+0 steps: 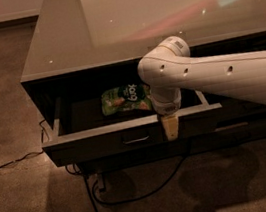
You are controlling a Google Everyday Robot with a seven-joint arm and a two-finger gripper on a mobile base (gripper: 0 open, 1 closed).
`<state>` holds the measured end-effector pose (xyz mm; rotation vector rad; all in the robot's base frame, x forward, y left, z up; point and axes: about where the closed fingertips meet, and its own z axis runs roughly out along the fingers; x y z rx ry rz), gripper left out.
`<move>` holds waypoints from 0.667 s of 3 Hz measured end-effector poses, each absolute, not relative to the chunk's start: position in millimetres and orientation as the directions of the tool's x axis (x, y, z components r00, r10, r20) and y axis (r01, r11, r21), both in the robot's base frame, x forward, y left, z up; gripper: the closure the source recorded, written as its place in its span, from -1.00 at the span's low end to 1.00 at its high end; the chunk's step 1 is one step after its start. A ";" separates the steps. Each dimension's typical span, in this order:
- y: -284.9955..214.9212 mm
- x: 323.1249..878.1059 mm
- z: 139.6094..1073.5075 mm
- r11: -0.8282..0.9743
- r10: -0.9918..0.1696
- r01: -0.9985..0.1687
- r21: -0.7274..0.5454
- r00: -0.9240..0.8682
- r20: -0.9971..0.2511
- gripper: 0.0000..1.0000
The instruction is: Open top drawer
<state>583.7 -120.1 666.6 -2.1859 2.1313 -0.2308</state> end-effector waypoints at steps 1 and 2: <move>-124.0 591.1 673.4 -0.007 -0.996 -0.980 -0.197 -0.011 0.089 -0.17; -126.6 597.4 676.9 0.001 -0.992 -0.977 -0.214 -0.028 0.120 0.30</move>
Offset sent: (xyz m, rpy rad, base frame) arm 0.0225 -0.0082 0.0181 -0.1056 -0.0799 -0.0608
